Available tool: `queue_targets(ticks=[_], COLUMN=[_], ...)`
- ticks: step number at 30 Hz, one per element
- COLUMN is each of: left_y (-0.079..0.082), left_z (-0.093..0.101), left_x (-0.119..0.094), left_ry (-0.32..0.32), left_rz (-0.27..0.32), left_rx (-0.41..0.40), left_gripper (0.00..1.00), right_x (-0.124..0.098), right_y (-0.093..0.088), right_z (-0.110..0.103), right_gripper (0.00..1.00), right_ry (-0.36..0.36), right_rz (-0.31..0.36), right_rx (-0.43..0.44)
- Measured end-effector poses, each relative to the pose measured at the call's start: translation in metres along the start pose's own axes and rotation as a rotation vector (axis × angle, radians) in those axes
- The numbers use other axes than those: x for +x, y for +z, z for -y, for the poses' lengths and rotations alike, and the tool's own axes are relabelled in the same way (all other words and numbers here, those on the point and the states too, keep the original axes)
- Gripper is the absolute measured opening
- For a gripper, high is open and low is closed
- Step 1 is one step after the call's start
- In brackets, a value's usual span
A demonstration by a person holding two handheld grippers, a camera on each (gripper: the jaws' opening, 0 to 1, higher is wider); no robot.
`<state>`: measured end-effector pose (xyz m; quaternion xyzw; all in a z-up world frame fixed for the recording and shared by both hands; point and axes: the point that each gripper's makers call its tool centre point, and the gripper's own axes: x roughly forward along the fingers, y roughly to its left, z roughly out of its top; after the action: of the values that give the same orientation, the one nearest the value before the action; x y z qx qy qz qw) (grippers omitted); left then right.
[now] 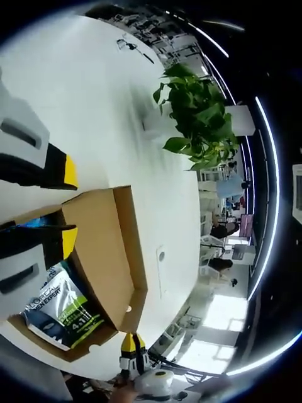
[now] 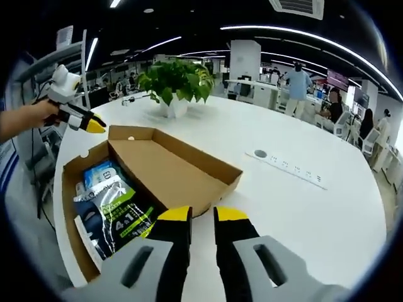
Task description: Operate the shoe box by opening the lid, removing the specified soft item, and placing it in the target area until the item is outside and the box remains undamaged.
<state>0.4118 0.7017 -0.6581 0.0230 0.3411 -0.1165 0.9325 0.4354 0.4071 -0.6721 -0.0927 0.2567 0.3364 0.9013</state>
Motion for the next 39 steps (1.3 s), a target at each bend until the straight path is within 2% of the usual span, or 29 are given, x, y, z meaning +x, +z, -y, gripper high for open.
queue_targets(ticks=[4, 9, 14, 17, 25, 39], left_y=[-0.004, -0.011, -0.020, -0.030, -0.049, -0.087], left_z=[0.012, 0.033, 0.052, 0.064, 0.085, 0.120], left_x=[-0.007, -0.013, -0.017, -0.018, -0.018, -0.011], left_ry=[-0.029, -0.084, -0.142, -0.188, -0.263, -0.367], left_rz=[0.002, -0.008, -0.027, -0.055, -0.099, -0.237], left_rx=[-0.025, -0.013, -0.030, -0.073, -0.109, -0.200], left_gripper=[0.25, 0.28, 0.30, 0.31, 0.34, 0.34], right_x=[-0.010, -0.023, -0.034, -0.039, -0.047, -0.057], right_y=[0.000, 0.000, -0.004, -0.007, -0.012, -0.020], right_z=[-0.003, -0.010, -0.022, -0.027, -0.042, -0.060], right_gripper=[0.18, 0.23, 0.29, 0.32, 0.39, 0.41], right_ry=[0.007, 0.024, 0.054, 0.065, 0.103, 0.133], right_rz=[0.007, 0.023, 0.012, 0.009, -0.003, -0.004], right_rx=[0.007, 0.022, 0.030, 0.029, 0.053, 0.068])
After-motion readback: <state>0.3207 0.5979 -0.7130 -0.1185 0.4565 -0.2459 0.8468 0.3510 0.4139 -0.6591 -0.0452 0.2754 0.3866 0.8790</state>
